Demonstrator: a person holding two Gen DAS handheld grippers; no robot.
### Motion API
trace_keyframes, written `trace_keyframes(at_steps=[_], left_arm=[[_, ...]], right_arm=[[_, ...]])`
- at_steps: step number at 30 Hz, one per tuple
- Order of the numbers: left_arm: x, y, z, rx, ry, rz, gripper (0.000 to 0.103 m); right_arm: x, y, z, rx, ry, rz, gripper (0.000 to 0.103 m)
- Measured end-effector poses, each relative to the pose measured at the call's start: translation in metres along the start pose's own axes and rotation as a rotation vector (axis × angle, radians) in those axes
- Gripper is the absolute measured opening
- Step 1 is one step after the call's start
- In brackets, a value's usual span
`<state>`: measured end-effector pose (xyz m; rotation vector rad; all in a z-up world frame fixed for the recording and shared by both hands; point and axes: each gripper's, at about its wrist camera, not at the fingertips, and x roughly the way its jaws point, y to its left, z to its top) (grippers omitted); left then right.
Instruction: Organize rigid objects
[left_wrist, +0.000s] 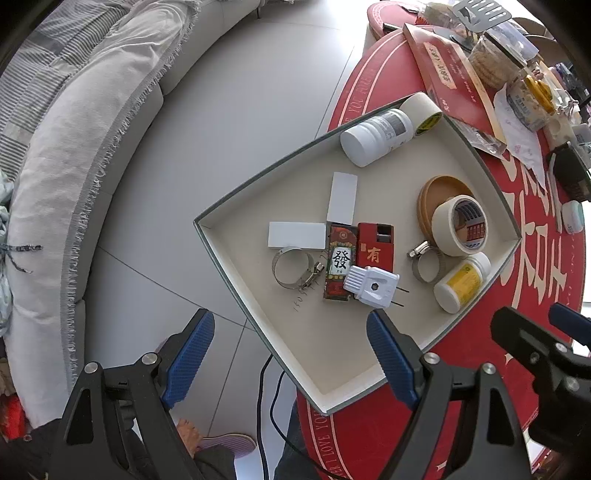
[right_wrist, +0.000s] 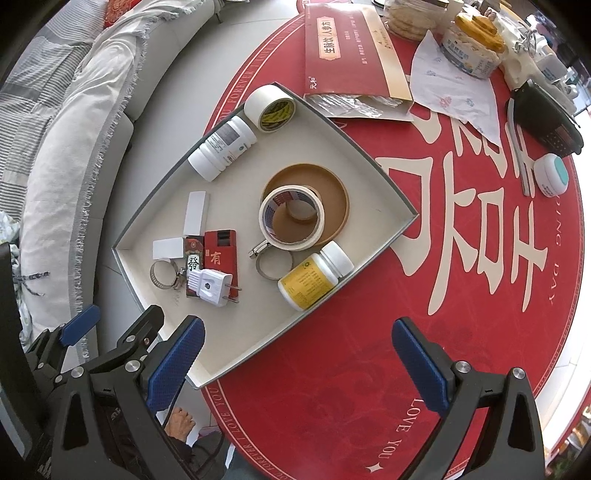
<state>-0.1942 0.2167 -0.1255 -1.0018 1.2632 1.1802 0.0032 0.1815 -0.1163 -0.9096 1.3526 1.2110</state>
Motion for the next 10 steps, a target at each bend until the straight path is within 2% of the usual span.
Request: trace_keyframes(at_steps=[5,10], left_arm=[[0.0018,0.0005,0.0015,-0.009,0.004,-0.005,0.087],[-0.0027,0.0011,0.0023,-0.008,-0.028,-0.018,0.087]], right_arm=[[-0.0001,0.0003,0.0,0.0,0.0,0.0,0.102],[-0.0007,-0.0001,0.0015,0.002,-0.002,-0.001,0.102]])
